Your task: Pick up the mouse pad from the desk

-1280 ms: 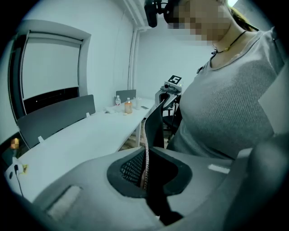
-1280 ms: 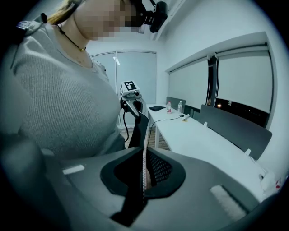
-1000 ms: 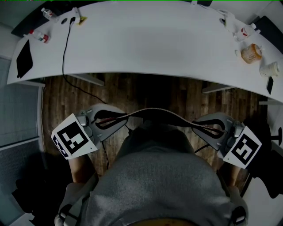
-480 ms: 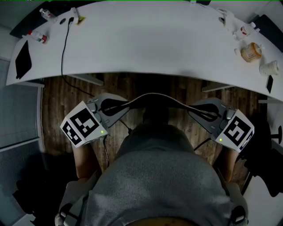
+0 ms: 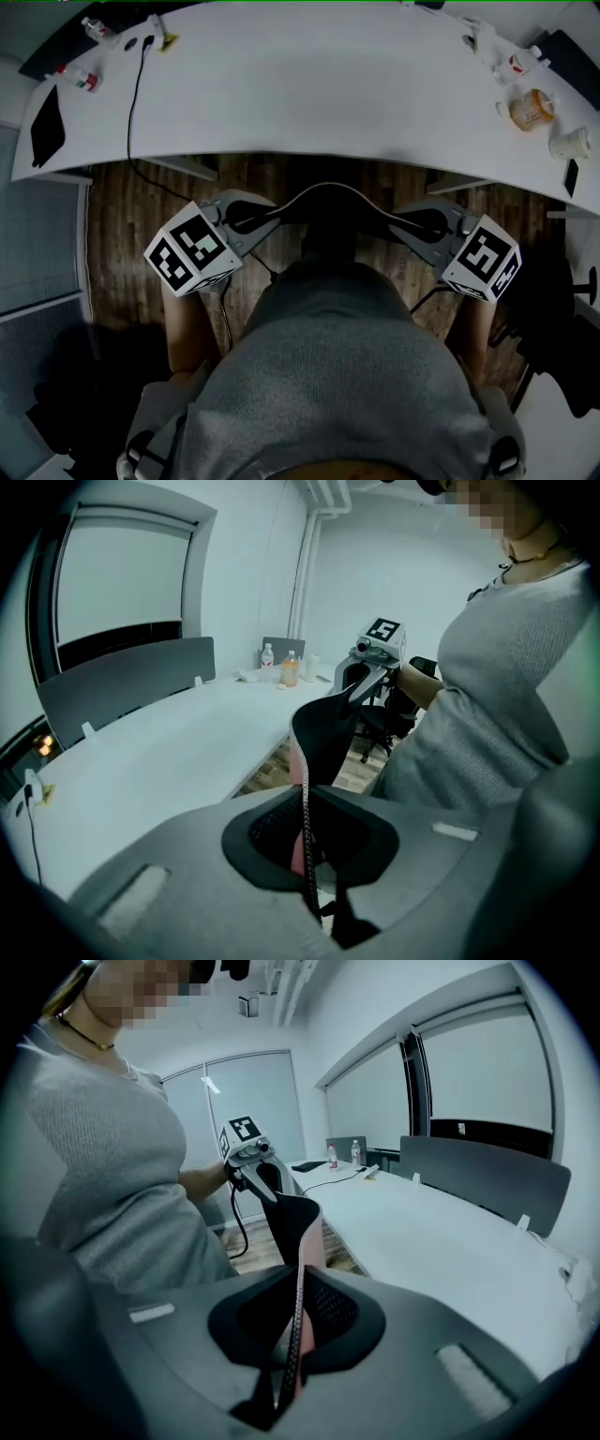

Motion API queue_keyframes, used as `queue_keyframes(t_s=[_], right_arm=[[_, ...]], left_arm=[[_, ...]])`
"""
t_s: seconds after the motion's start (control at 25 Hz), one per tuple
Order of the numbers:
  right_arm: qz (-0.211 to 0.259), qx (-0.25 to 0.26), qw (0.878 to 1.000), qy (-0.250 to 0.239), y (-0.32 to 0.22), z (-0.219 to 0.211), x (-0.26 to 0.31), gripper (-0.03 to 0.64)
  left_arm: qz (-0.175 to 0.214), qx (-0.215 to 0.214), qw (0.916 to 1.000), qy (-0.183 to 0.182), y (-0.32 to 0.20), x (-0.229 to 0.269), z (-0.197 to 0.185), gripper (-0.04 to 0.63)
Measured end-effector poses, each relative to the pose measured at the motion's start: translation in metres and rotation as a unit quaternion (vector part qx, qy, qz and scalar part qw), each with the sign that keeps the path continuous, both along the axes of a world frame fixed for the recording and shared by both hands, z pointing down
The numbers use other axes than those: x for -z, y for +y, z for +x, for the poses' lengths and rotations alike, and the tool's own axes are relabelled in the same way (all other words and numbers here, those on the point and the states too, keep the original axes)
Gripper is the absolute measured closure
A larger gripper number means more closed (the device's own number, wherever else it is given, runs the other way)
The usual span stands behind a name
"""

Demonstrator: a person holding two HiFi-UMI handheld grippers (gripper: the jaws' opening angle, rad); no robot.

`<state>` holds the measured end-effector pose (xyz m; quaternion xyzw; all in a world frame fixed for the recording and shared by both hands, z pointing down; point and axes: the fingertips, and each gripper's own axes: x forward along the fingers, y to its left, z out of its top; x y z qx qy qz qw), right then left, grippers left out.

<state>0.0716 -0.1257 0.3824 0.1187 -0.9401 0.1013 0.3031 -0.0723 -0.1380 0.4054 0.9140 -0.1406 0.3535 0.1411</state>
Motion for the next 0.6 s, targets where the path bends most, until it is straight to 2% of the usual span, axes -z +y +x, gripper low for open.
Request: queue_keyframes(t_s=[0.2, 0.6], right_arm=[[-0.01, -0.02, 1.0, 0.008, -0.008, 0.003, -0.014, 0.598], [0.005, -0.031, 0.999, 0.019, -0.019, 0.007, -0.019, 0.598]], left_arm=[[-0.005, 0.011, 0.9999, -0.011, -0.005, -0.012, 0.004, 0.575], [-0.008, 0.013, 0.9996, -0.022, -0.011, -0.022, 0.004, 0.575]])
